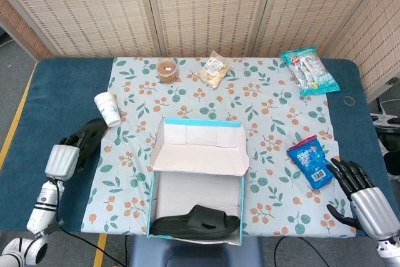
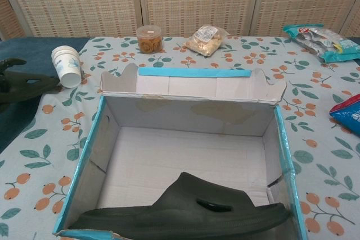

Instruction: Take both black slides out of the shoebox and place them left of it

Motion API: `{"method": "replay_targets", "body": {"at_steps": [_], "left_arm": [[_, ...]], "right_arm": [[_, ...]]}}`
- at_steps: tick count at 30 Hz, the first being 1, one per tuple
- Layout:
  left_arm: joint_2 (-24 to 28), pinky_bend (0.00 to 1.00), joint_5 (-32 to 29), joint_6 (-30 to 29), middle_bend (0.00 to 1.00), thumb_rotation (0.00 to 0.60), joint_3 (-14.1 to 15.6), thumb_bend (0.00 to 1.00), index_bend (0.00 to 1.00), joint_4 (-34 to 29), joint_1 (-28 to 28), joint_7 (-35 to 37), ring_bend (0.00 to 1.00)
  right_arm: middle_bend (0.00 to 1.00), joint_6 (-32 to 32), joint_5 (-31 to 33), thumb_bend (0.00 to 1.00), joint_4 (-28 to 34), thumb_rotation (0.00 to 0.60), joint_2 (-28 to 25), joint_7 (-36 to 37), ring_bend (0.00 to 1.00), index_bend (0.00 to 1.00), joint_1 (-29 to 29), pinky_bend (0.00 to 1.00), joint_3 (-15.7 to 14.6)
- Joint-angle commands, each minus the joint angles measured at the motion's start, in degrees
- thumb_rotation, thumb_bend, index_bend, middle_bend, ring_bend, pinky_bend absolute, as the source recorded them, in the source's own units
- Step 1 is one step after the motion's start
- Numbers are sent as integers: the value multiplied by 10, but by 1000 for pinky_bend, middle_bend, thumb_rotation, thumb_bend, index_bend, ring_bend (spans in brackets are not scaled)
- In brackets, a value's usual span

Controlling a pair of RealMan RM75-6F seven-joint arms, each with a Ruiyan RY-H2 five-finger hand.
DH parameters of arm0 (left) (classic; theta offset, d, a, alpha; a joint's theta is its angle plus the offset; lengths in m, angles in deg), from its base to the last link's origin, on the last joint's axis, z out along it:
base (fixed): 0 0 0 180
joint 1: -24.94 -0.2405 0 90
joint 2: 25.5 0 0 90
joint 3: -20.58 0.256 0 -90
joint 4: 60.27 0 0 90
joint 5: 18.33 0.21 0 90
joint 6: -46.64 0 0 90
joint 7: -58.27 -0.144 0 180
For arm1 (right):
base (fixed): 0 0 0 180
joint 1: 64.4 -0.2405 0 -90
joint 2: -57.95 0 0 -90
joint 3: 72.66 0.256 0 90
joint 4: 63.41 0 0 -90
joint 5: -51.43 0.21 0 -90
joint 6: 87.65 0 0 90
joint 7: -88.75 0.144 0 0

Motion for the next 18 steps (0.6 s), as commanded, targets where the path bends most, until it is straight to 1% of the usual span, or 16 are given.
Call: {"method": "replay_targets", "body": {"at_steps": [1, 4, 6, 8, 9, 10, 11, 13, 14, 16, 18], "left_arm": [[49, 339, 13, -7, 0, 600, 9, 422, 0, -101, -9, 39, 36], [55, 336, 15, -7, 0, 600, 8, 415, 0, -116, -9, 50, 29], [79, 333, 19, 0, 0, 600, 10, 411, 0, -166, -7, 87, 25], [121, 330, 23, 36, 0, 600, 23, 414, 0, -231, 0, 144, 19], [133, 320, 21, 53, 0, 600, 27, 415, 0, -244, 4, 152, 12], [143, 298, 18, 74, 0, 600, 32, 415, 0, -256, 9, 161, 5], [146, 272, 16, 83, 0, 600, 33, 413, 0, -261, 11, 167, 1], [151, 186, 16, 96, 0, 600, 34, 400, 0, -267, 15, 189, 0], [152, 137, 18, 95, 0, 600, 33, 387, 0, -269, 16, 208, 0], [155, 79, 27, 88, 0, 600, 32, 366, 0, -272, 17, 238, 0], [160, 59, 43, 77, 0, 600, 33, 356, 0, -276, 18, 276, 0]], "right_arm": [[0, -1, 0, 193, 1, 600, 0, -1, 0, 0, 0, 0, 0], [0, -1, 0, 193, 1, 600, 0, -2, 0, 0, 0, 0, 0], [0, -3, 1, 193, 3, 600, 0, -5, 0, 0, 0, 0, 0], [0, -4, 3, 193, 4, 600, 1, -8, 0, 0, 0, 0, 0], [0, -5, 3, 193, 5, 600, 1, -9, 0, 0, 0, 0, 1], [0, -6, 3, 193, 5, 600, 1, -11, 0, 0, 0, 0, 1], [0, -6, 4, 193, 5, 600, 1, -11, 0, 0, 0, 0, 1], [0, -9, 4, 193, 7, 600, 1, -14, 0, 0, -1, 0, 0], [0, -10, 5, 193, 7, 600, 1, -15, 0, 0, -1, 0, 0], [0, -10, 6, 193, 8, 600, 1, -15, 0, 0, -1, 0, 1], [0, -11, 8, 193, 8, 600, 1, -16, 0, 0, -1, 0, 1]]}}
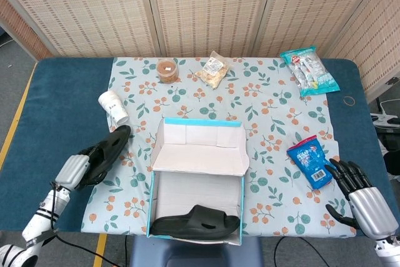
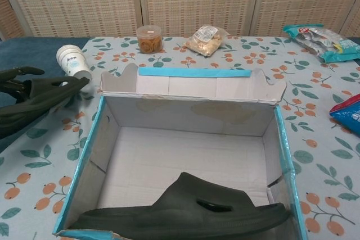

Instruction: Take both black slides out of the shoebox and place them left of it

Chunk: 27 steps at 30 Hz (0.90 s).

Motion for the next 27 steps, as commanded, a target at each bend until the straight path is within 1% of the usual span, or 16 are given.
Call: {"method": "replay_targets", "body": {"at_steps": [1, 5, 11, 14, 17, 19, 23, 26, 27], "left_arm": [[17, 55, 26, -14, 0, 598, 5, 350, 0, -17, 7, 76, 0], [34, 34, 38, -3, 0, 571, 13, 311, 0, -28, 15, 138, 0], [27, 23, 23, -12, 0, 568, 1, 305, 0, 1, 12, 145, 0], [39, 22, 19, -9, 0, 562, -1, 309, 0, -2, 12, 154, 0], [50, 23, 26, -24, 0, 558, -2, 312, 0, -12, 9, 166, 0], [60, 23, 47, -43, 0, 556, 3, 317, 0, -27, 7, 193, 0], [100, 23, 138, -92, 0, 568, 38, 318, 0, -73, 14, 277, 0], [123, 23, 195, -114, 0, 574, 59, 323, 0, -98, 28, 310, 0], [128, 23, 206, -118, 0, 573, 62, 326, 0, -107, 34, 315, 0]], "right_arm": [[0, -2, 2, 194, 0, 600, 1, -1, 0, 0, 0, 0, 1], [0, -6, 3, 193, 2, 600, 1, -6, 0, 0, -1, 0, 1], [0, -6, 5, 193, 5, 600, -1, -7, 0, 0, 0, 0, 1], [0, -6, 6, 193, 5, 600, -1, -7, 0, 0, 0, 0, 1], [0, -9, 6, 193, 5, 600, 0, -10, 0, 0, 0, 0, 1], [0, -11, 5, 193, 6, 600, 1, -12, 0, 0, -1, 0, 0], [0, -15, 6, 193, 7, 600, 3, -18, 0, 0, -3, 0, 1], [0, -20, 7, 193, 8, 600, 4, -20, 0, 0, -4, 0, 0], [0, -21, 8, 193, 9, 600, 4, -21, 0, 0, -4, 0, 0]]}}
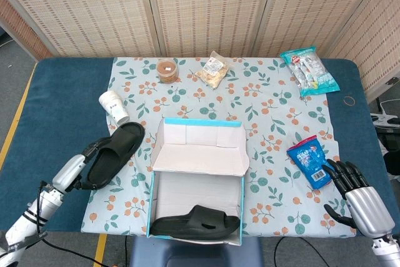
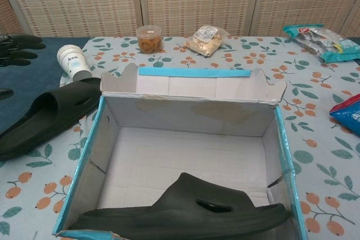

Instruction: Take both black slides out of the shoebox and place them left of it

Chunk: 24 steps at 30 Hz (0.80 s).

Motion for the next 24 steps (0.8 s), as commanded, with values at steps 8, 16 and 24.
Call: {"method": "replay_targets", "body": {"at_steps": [8, 16, 24], "left_arm": [[21, 33, 147, -50, 0, 600, 48, 333, 12, -96, 45, -23, 0], [-33, 36, 174, -7, 0, 600, 63, 331, 23, -114, 76, -91, 0], [-54, 37, 166, 26, 0, 600, 53, 330, 22, -161, 106, -153, 0]], "right_arm": [[0, -4, 2, 193, 3, 600, 3, -9, 0, 0, -1, 0, 0], [0, -10, 5, 193, 4, 600, 5, -16, 0, 0, -2, 0, 1], [0, -17, 8, 193, 5, 600, 6, -19, 0, 0, -5, 0, 1]]}}
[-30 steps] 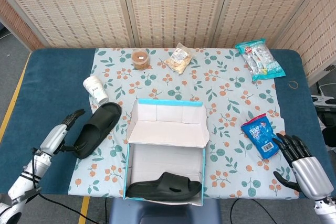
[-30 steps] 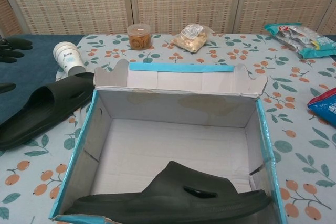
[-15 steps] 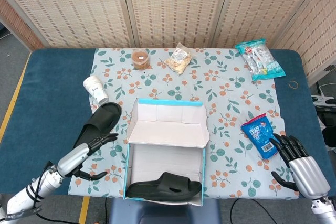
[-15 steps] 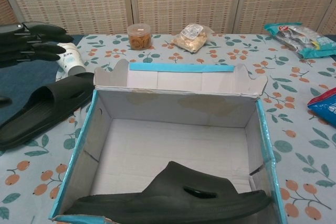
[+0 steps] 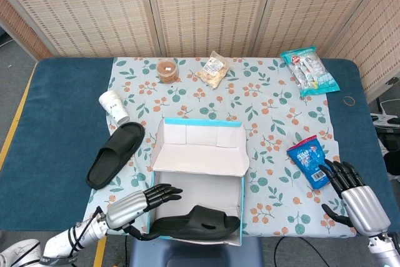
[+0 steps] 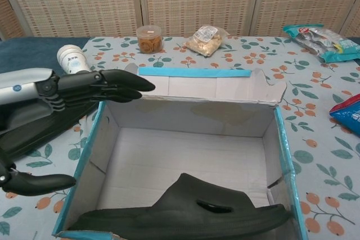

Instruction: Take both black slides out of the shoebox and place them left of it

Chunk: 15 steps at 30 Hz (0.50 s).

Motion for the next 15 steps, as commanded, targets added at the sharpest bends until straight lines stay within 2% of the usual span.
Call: {"method": "replay_targets", "body": {"at_steps": [1, 8, 15], "left_arm": [[-11, 37, -10, 26, 0, 600, -6, 330, 22, -28, 13, -45, 0], [-46, 47, -65, 114, 0, 600, -20, 329, 23, -67, 34, -149, 0], [-102, 56, -125, 172, 0, 600, -35, 326, 26, -52, 41, -245, 0]], "right_arm": [[0, -1, 0, 193, 0, 600, 0, 0, 0, 0, -1, 0, 0], [0, 0, -2, 193, 0, 600, -1, 2, 0, 0, -1, 0, -1], [0, 9, -3, 193, -2, 600, -3, 11, 0, 0, 2, 0, 0]]}}
